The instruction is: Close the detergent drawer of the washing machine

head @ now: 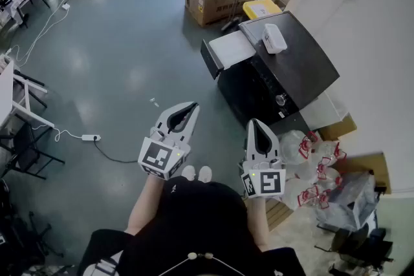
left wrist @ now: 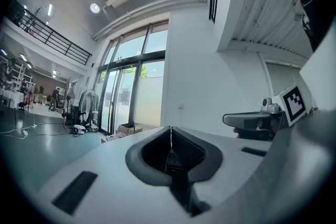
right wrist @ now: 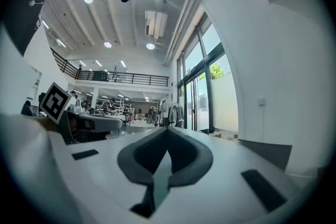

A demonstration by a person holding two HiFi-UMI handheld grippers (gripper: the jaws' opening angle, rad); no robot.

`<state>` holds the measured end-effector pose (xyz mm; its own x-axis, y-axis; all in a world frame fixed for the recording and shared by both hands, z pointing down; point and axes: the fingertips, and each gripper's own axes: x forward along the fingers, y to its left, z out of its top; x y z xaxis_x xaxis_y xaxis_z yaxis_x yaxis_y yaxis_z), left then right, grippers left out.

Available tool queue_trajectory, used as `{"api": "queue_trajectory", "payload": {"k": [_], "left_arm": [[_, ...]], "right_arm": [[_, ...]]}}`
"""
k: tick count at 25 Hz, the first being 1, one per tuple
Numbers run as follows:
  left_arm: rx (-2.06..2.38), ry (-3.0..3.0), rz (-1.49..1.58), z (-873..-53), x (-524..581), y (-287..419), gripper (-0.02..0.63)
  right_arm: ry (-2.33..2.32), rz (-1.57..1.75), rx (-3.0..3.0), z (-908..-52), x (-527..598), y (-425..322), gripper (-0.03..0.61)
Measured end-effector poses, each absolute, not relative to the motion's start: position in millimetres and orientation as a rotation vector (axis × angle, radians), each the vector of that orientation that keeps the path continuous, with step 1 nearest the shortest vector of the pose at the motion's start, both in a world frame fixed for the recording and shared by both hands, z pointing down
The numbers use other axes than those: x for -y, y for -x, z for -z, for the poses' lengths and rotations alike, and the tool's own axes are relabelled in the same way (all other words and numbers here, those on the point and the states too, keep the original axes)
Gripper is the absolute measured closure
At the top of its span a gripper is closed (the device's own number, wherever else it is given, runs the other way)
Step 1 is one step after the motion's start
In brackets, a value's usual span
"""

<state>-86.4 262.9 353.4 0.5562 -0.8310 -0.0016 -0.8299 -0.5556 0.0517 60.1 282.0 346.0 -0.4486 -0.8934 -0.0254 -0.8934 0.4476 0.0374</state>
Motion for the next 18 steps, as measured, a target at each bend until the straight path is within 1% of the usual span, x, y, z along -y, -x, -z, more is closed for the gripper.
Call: {"api": "queue_trajectory", "payload": {"k": [7, 18], "left_arm": [[1.441, -2.708, 0.135, -348, -267, 95, 0.603], [1.378, -2.729, 0.141, -355, -278, 101, 0.603]], "right_arm": [[1.660, -0.057, -2.669, -347, -287, -60, 0.577], [1.699, -0.061, -2.676, -354, -299, -52, 0.577]]}}
